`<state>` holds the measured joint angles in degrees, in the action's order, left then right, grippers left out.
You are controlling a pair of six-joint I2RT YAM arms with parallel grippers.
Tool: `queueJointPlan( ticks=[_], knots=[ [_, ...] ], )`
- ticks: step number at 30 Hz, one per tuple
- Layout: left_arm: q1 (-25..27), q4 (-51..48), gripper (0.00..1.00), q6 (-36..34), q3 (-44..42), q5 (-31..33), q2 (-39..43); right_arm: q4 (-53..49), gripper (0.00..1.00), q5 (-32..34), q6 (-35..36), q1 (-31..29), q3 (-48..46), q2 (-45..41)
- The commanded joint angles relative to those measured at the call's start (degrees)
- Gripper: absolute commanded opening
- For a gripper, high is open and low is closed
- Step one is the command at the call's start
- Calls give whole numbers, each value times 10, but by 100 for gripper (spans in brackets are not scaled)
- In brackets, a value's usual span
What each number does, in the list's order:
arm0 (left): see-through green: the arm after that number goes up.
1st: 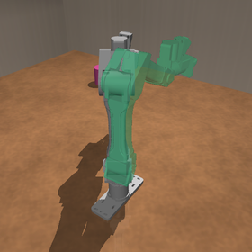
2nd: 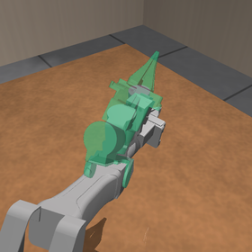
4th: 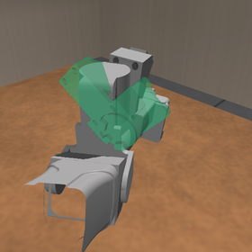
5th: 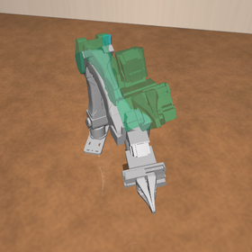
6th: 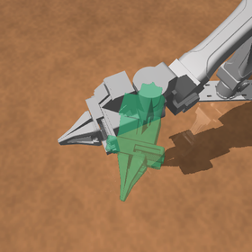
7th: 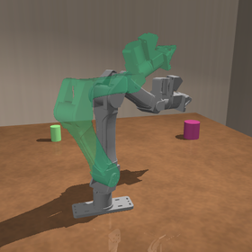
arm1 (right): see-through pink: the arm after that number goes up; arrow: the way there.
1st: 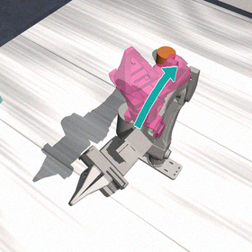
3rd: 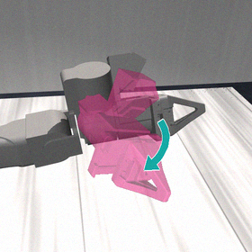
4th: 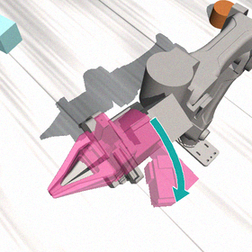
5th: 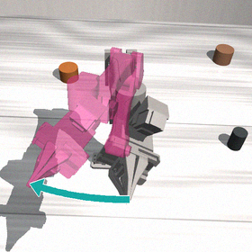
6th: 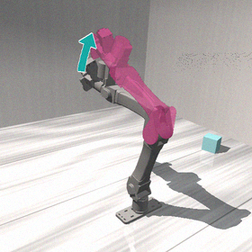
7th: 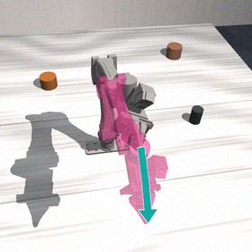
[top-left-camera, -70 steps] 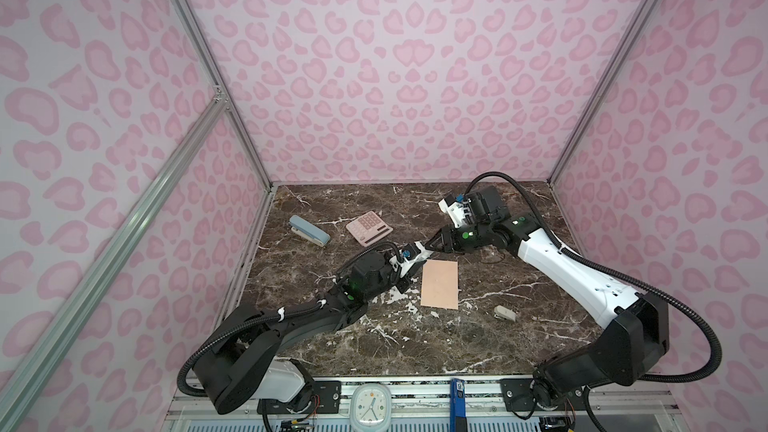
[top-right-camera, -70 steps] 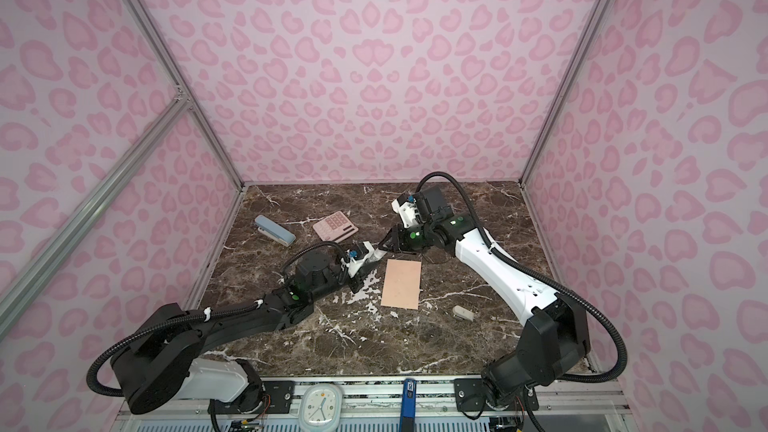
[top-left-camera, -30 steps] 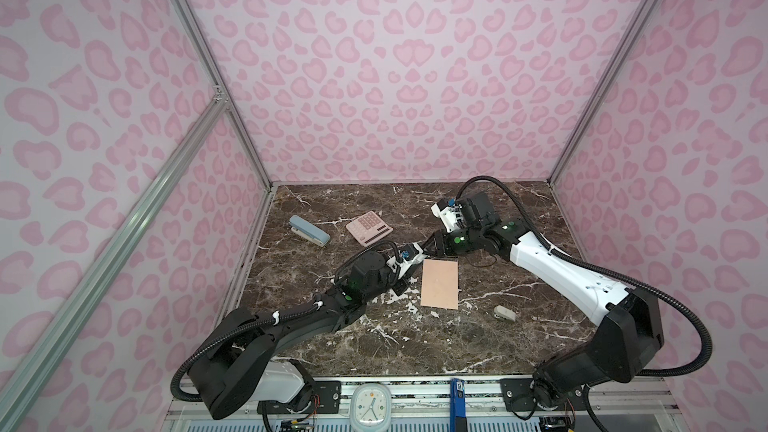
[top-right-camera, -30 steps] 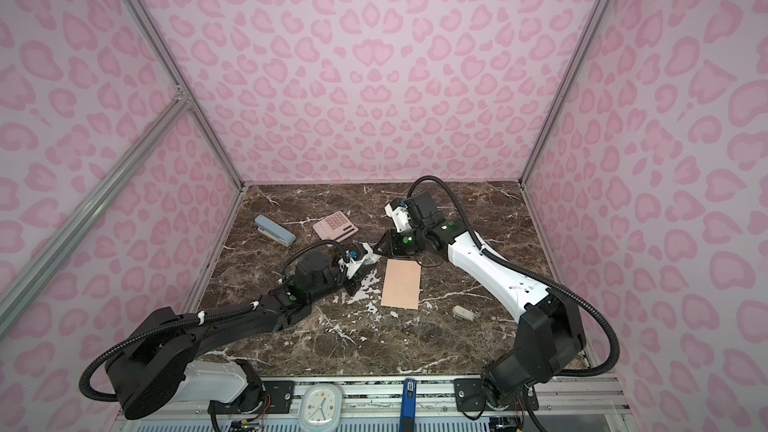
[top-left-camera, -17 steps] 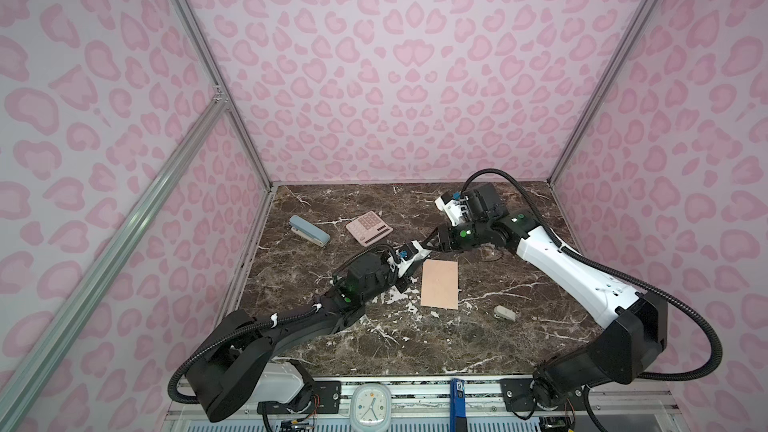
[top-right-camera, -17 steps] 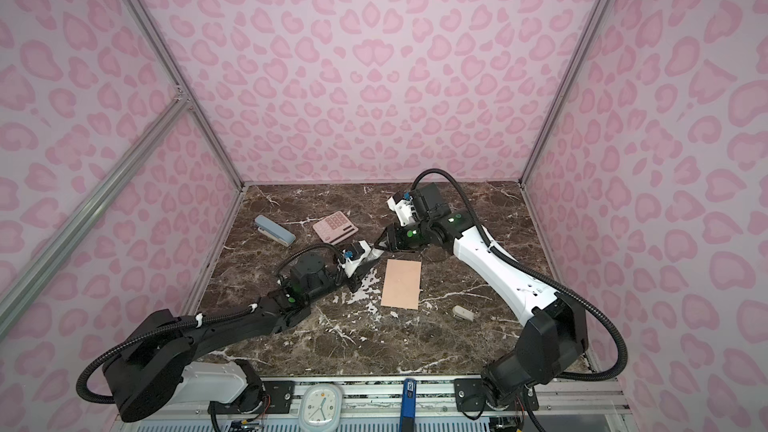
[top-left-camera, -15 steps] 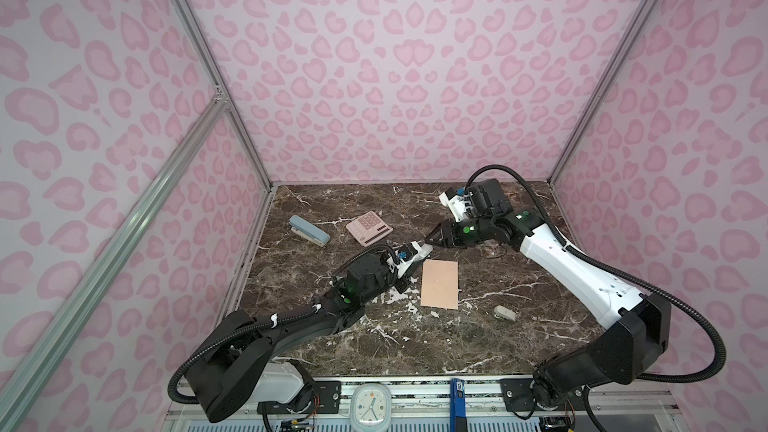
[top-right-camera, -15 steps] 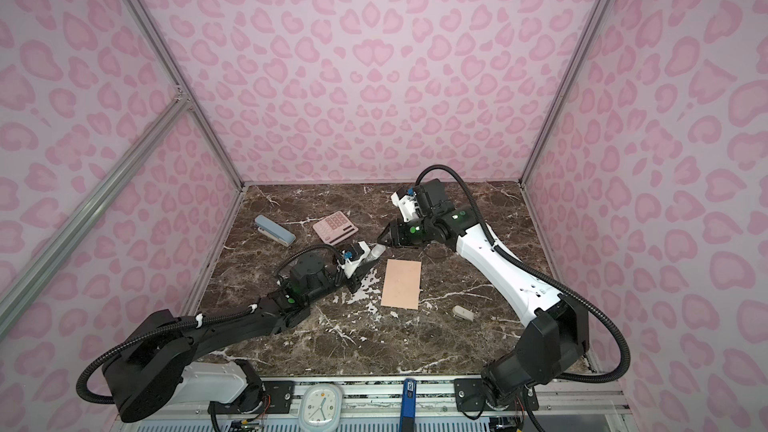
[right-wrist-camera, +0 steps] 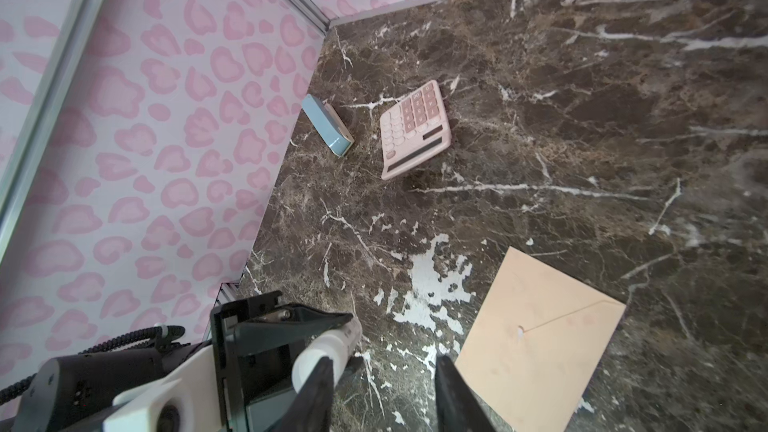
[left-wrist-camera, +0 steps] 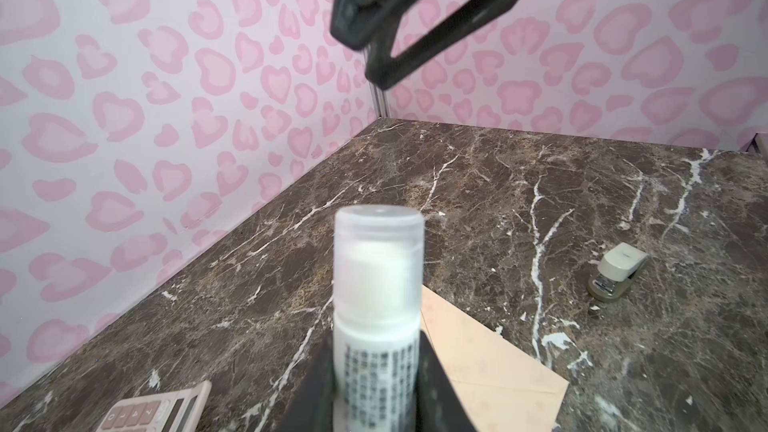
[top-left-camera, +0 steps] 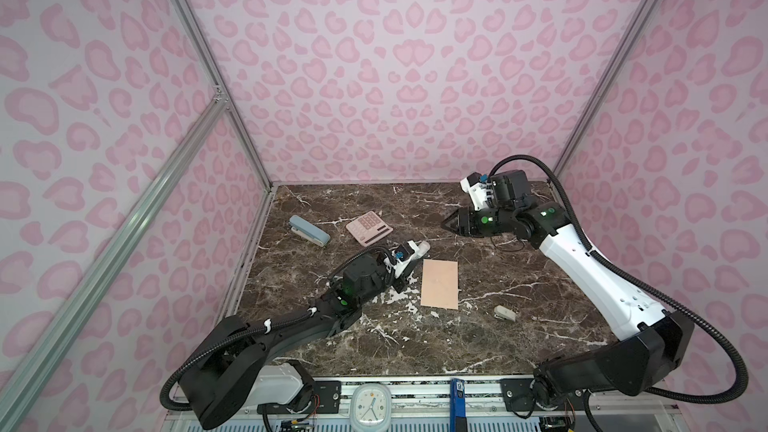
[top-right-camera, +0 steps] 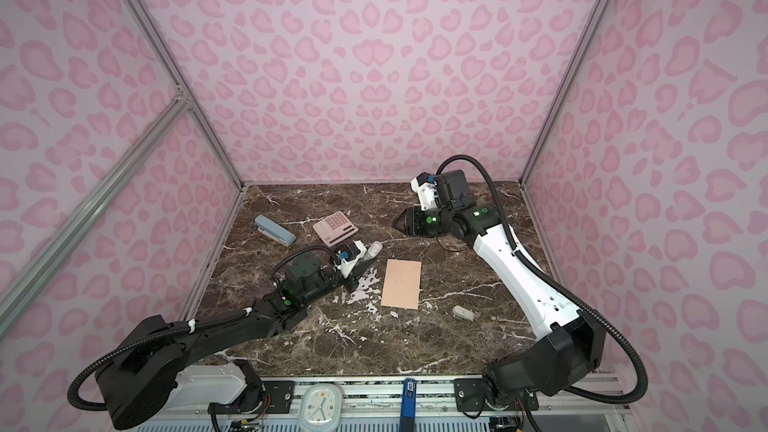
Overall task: Place the letter into the envelope and seal it
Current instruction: 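Open the right gripper and draw it back from the capped glue stick, then lower the capped glue stick with the left gripper onto the table beside the envelope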
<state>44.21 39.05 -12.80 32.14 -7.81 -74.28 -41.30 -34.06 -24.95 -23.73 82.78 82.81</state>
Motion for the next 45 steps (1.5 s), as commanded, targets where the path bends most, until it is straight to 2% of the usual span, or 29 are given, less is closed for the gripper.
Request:
queueJointPlan(
  ticks=[1, 7, 12, 16, 23, 30, 38, 45],
  knots=[
    [-1, 2, 4, 5, 1, 6, 9, 34, 42, 18, -16, 1, -26, -7],
    [-2, -16, 4, 19, -13, 29, 33, 113, 42, 56, -49, -6, -98, -34],
    [-2, -74, 4, 48, -11, 52, 61, 186, 42, 110, -74, -26, -159, -58],
    [-2, -161, 4, 98, 12, 86, 84, 211, 42, 133, -82, -38, -180, -59],
    [-4, -407, 4, 218, 117, 148, 85, 231, 43, 133, -96, -41, -190, -43],
    [-6, -497, 4, 303, 141, 171, 93, 258, 43, 148, -96, -63, -211, -33],
    [-17, -571, 4, 405, 173, 158, 52, 267, 43, 155, -90, -82, -223, -20],
    [-55, -606, 4, 446, 186, 133, -1, 272, 43, 157, -95, -94, -233, -18]
  ],
)
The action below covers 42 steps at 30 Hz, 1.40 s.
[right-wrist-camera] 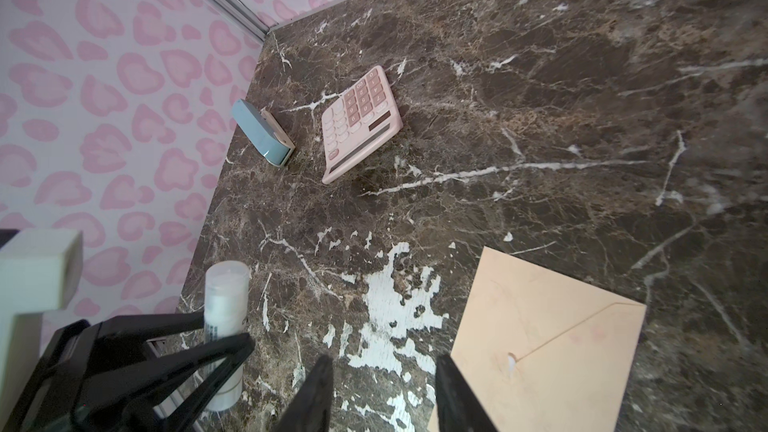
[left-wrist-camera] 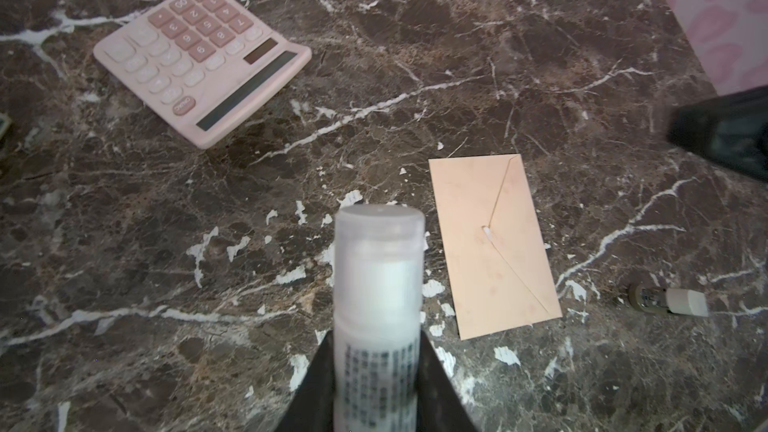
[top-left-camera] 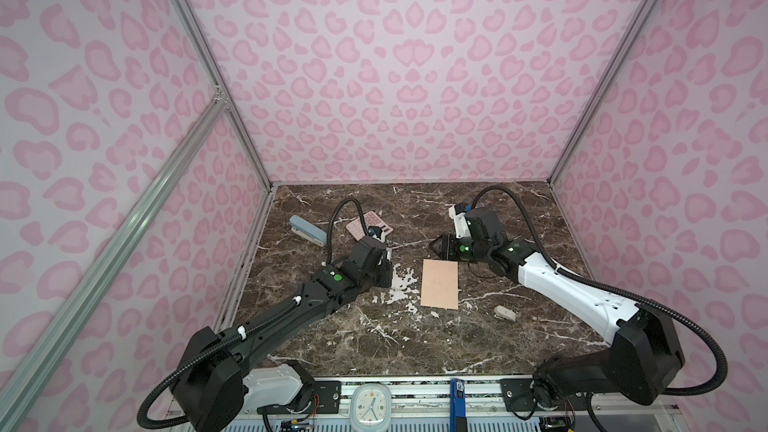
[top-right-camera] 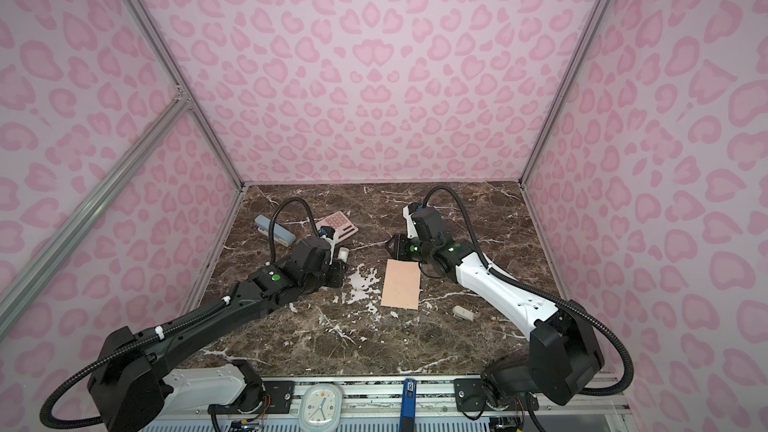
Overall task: Place the letter into the envelope and seal it
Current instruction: 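Lower the capped glue stick with the left gripper onto the table beside the envelope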
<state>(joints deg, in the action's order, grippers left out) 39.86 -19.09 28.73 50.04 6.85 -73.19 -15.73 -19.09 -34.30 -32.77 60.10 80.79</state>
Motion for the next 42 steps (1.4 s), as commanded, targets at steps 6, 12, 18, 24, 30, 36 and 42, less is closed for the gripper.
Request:
queueJointPlan(
  ticks=[6, 12, 18, 24, 30, 36, 42],
  knots=[
    [-38, -16, 5, 43, 1, -51, -64, 18, 43, 4, -5, -10, -9, 8],
    [-51, 2, 7, 52, 1, -76, -123, 19, 43, 2, -4, -13, -5, 15],
    [-67, 14, 7, 53, -3, -77, -166, 14, 43, 1, -1, -14, -3, 14],
    [-71, 11, 9, 54, -4, -65, -182, 12, 43, 0, 1, -13, -1, 16],
    [-72, 10, 11, 62, -11, -56, -190, 13, 43, -2, -1, -14, -2, 20],
    [-78, 3, 12, 68, -6, -54, -204, 11, 43, -3, 0, -13, -7, 18],
    [-79, -2, 17, 70, -2, -53, -217, 12, 44, -2, 2, -13, -10, 18]
  ],
)
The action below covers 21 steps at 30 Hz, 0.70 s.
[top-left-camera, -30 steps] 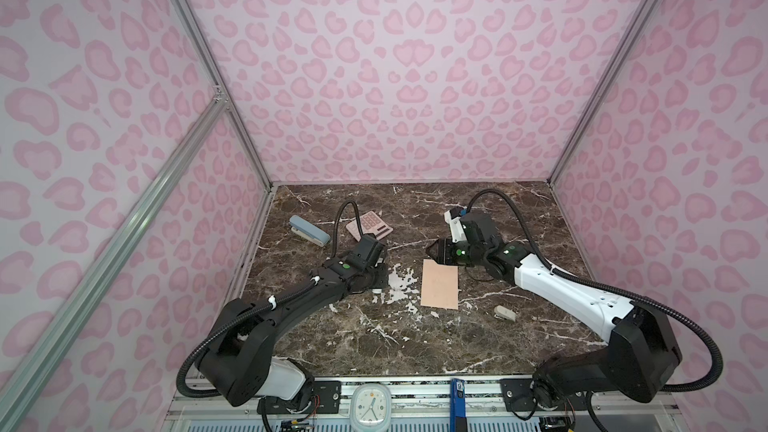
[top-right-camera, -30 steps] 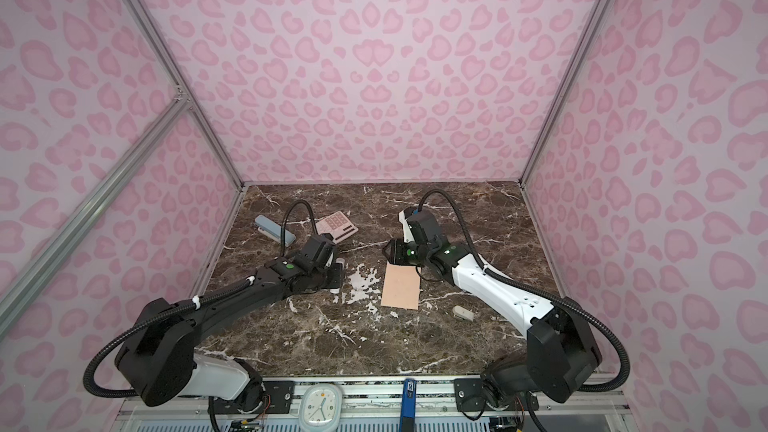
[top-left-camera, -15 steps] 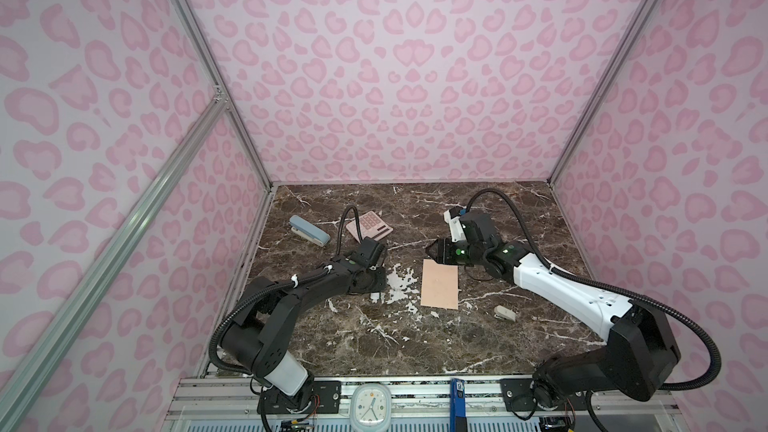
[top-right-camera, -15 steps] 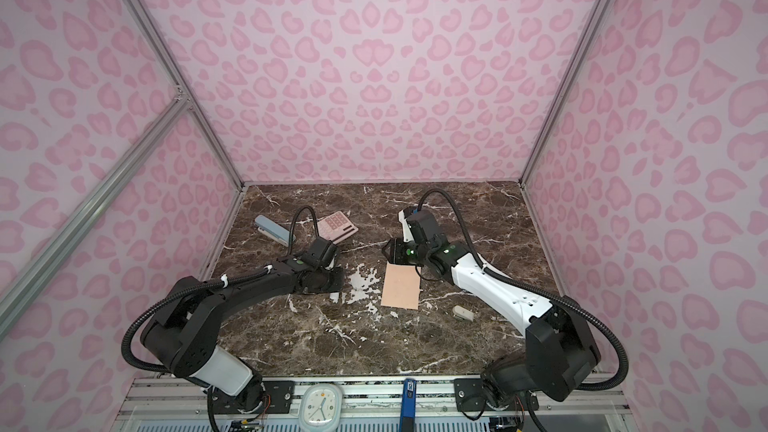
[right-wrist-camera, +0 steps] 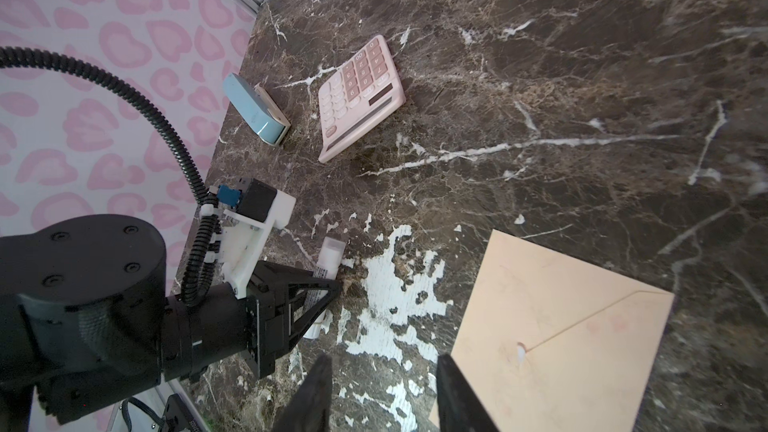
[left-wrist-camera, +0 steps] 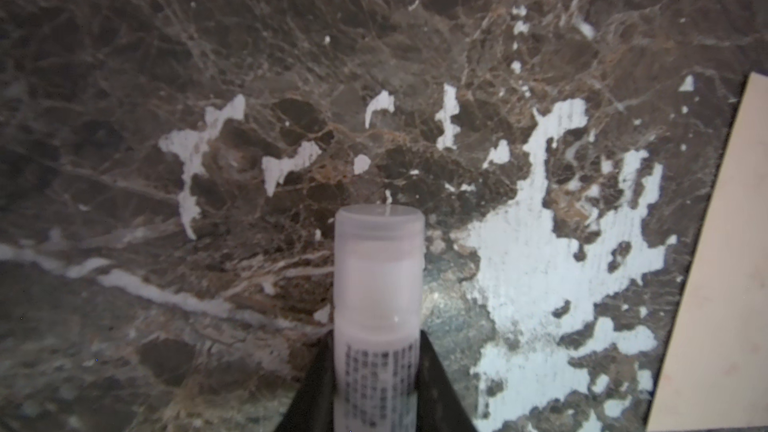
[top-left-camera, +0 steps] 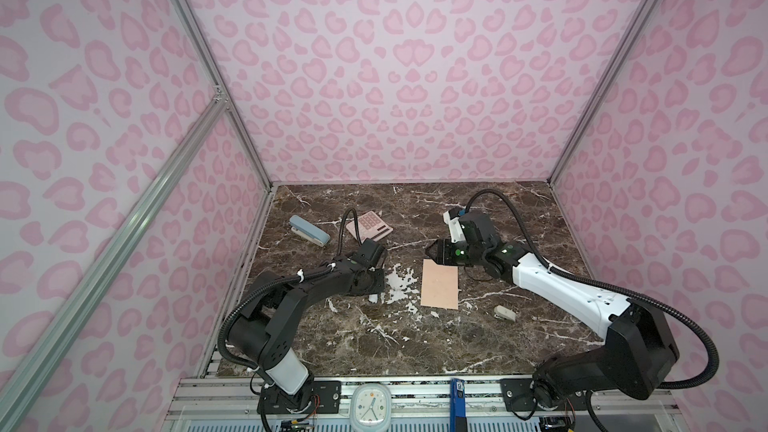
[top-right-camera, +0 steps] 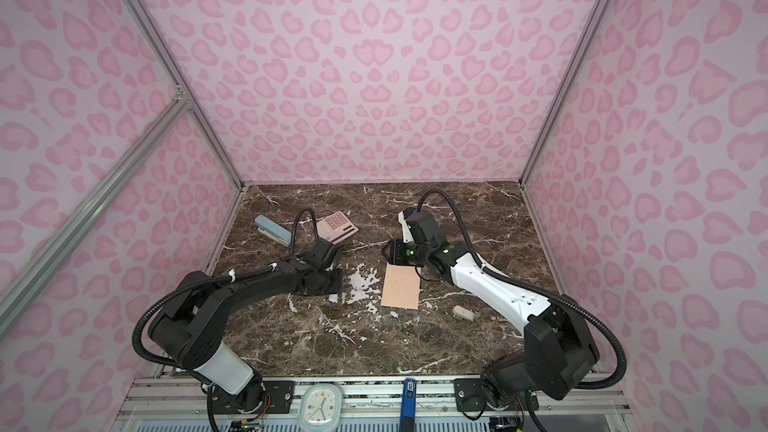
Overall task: Place the letter into the envelope and seal it
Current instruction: 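Lower the capped glue stick with the left gripper onto the table beside the envelope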
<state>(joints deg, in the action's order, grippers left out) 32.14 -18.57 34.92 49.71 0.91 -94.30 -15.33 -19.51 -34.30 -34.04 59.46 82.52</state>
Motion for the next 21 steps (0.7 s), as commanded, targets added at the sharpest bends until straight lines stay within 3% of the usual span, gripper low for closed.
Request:
queueJointPlan(
  ticks=[1, 7, 14, 21],
  knots=[
    [-1, -8, 18, 9, 3, 7, -7, 8, 44, 2, 2, -1, -4, 1],
    [-2, -15, 27, 9, 4, 9, -5, 9, 44, 2, 2, -1, -6, 2],
    [-2, -21, 48, 10, -4, 15, 10, 10, 44, 1, 1, -1, -6, 2],
    [-2, -18, 54, 7, -4, 10, 9, 11, 44, -1, -2, -1, -7, 1]
  ],
)
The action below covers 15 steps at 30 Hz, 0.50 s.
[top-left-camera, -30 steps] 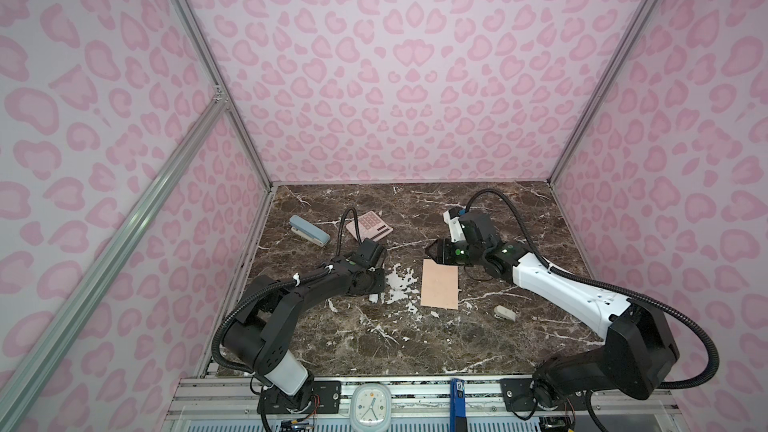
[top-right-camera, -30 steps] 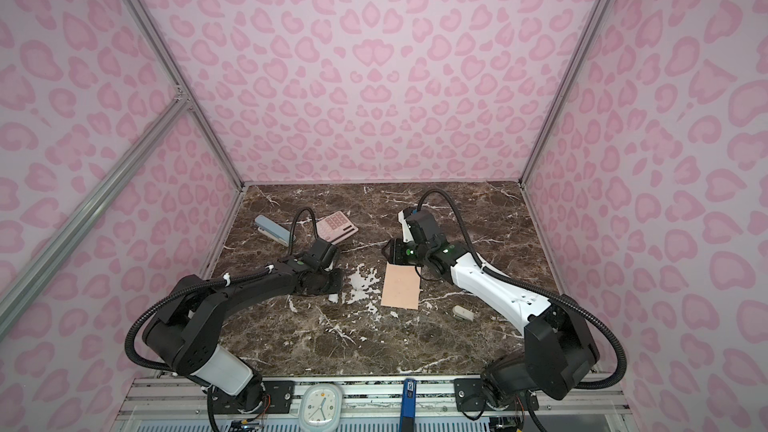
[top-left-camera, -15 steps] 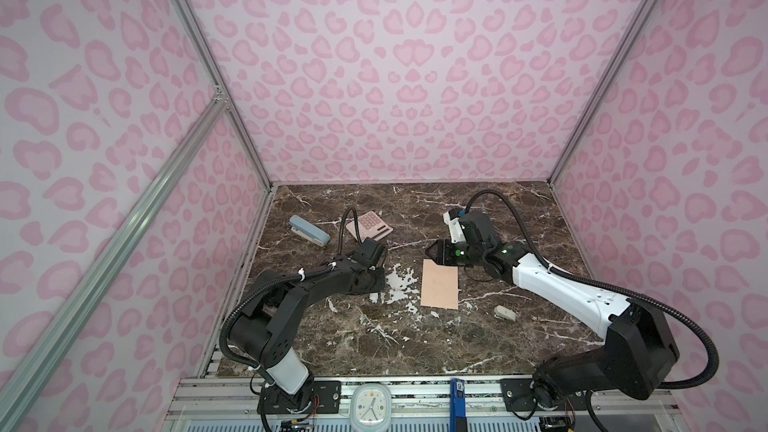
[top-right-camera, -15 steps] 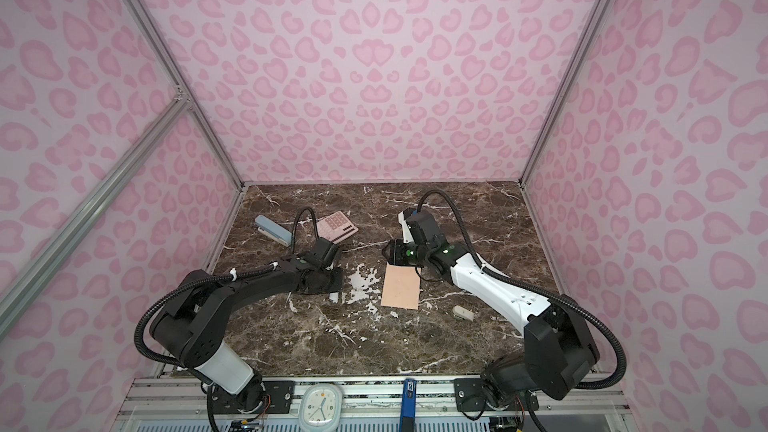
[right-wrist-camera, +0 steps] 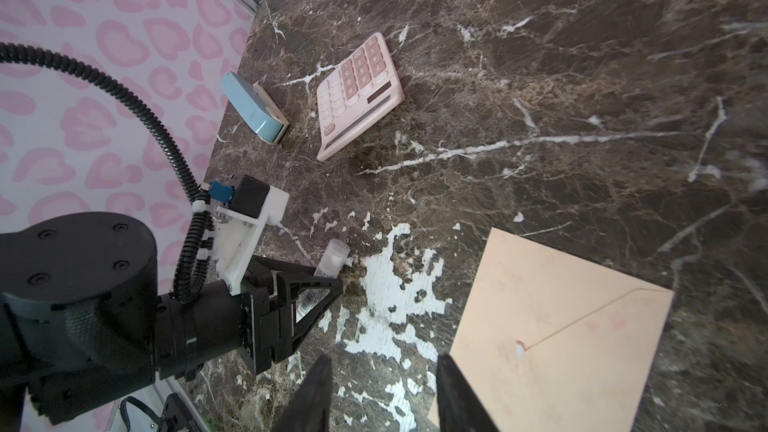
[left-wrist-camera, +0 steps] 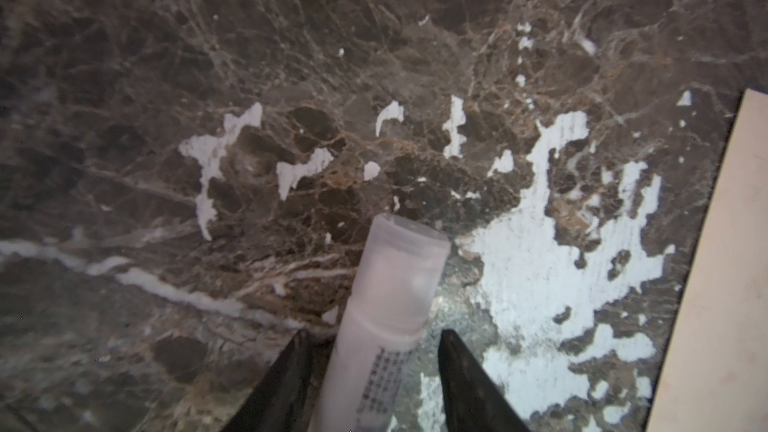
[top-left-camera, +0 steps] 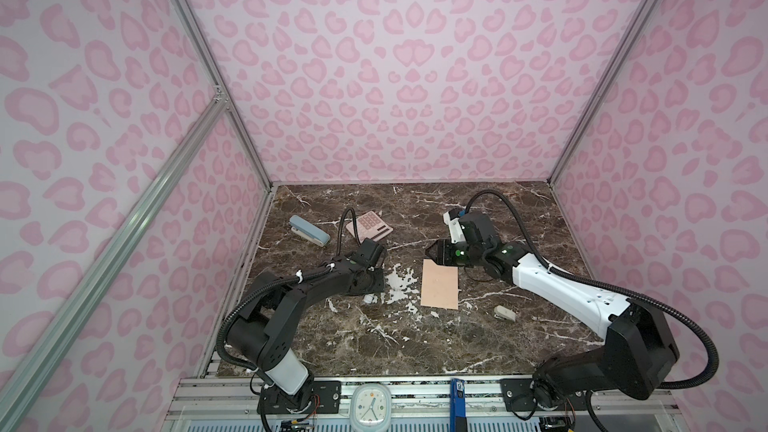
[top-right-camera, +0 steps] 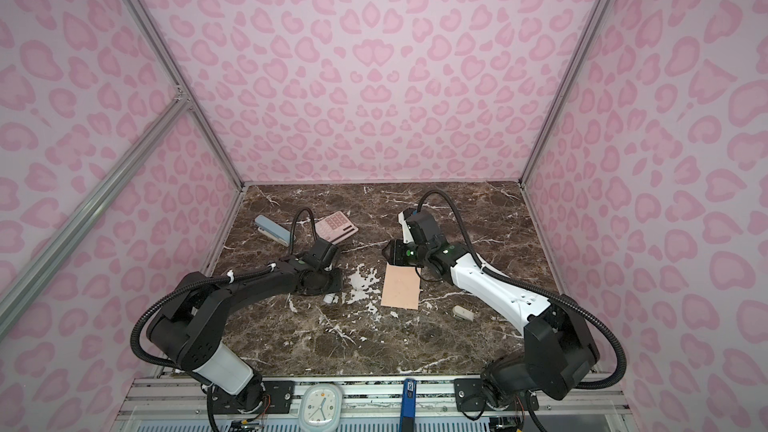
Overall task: Place the letter into the envelope and seal it
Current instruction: 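Lower the capped glue stick with the left gripper onto the table beside the envelope, then open the left gripper to release the glue stick on the table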
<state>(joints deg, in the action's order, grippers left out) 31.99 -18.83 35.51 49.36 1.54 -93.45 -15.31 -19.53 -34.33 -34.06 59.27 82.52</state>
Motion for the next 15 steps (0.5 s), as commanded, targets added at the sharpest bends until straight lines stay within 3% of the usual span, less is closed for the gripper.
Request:
queueJointPlan(
  ticks=[1, 15],
  knots=[
    [0, -16, 55, 1, 1, 2, 0, 10, 44, 0, -2, -1, -5, 1],
    [2, -33, 70, -17, 23, 12, 33, 5, 44, 4, 1, -1, 0, 1]
  ],
)
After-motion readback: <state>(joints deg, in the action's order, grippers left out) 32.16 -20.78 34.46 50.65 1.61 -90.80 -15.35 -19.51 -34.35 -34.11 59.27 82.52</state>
